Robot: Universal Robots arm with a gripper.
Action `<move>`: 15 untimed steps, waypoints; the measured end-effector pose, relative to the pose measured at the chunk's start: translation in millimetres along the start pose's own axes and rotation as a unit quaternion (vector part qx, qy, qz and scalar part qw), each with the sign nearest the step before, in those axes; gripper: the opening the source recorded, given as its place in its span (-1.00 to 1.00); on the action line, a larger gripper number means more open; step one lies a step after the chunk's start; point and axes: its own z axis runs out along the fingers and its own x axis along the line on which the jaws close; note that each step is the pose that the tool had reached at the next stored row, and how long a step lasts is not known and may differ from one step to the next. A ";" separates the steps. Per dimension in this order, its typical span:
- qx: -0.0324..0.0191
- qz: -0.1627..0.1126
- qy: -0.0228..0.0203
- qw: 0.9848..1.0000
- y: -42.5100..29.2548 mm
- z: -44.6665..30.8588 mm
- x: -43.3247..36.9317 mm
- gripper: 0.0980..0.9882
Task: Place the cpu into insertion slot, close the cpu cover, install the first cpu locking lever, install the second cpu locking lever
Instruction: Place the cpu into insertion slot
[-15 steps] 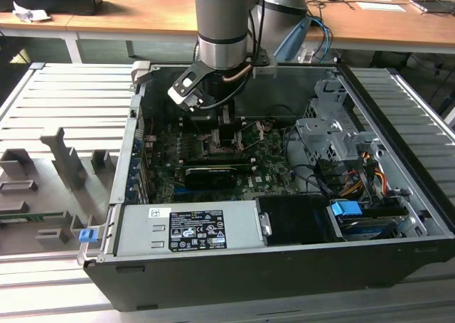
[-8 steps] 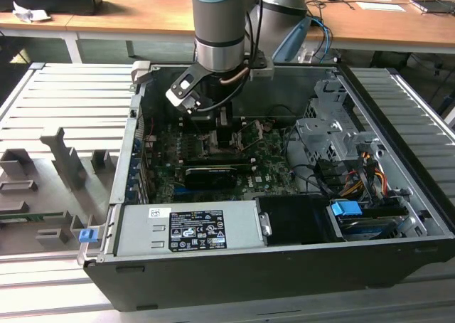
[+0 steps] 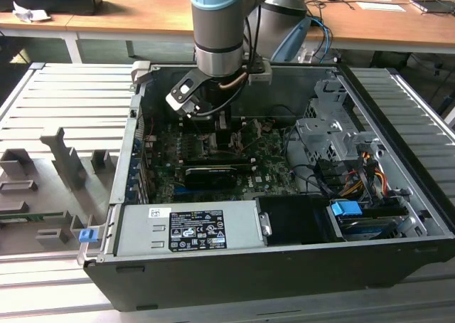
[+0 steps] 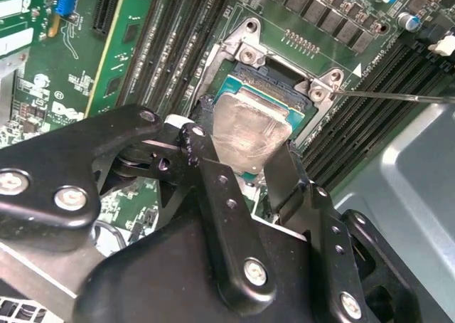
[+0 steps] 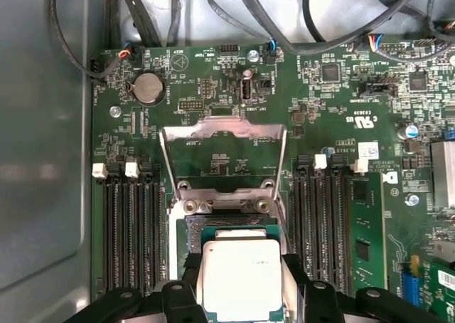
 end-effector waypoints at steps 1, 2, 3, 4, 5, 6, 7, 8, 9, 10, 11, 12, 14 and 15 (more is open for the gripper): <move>0.000 0.000 0.000 1.000 -0.1 0.6 0.3 -0.04; 0.000 0.000 0.000 1.000 -0.4 1.4 0.6 -0.04; 0.000 0.000 0.000 1.000 -0.6 2.1 0.9 -0.04; 0.000 0.001 0.000 1.000 -0.8 3.8 1.6 -0.04; 0.000 0.002 0.000 1.000 -0.9 4.7 2.0 -0.04; 0.000 0.004 0.000 1.000 -1.0 5.8 2.8 -0.04; 0.000 0.004 0.000 1.000 -1.2 7.1 3.4 -0.04; 0.000 0.004 0.000 1.000 -1.3 8.5 3.8 -0.04; 0.000 0.004 0.000 1.000 -1.5 11.0 4.4 -0.04; 0.000 0.004 0.000 1.000 -1.7 12.4 4.9 -0.04; 0.000 0.004 0.000 1.000 -1.8 13.9 5.8 -0.04; 0.000 0.004 0.000 1.000 -2.0 15.3 6.9 -0.04; 0.000 0.004 0.000 1.000 -2.2 17.1 8.8 -0.04; 0.000 0.004 0.000 1.000 -2.1 17.9 8.9 -0.04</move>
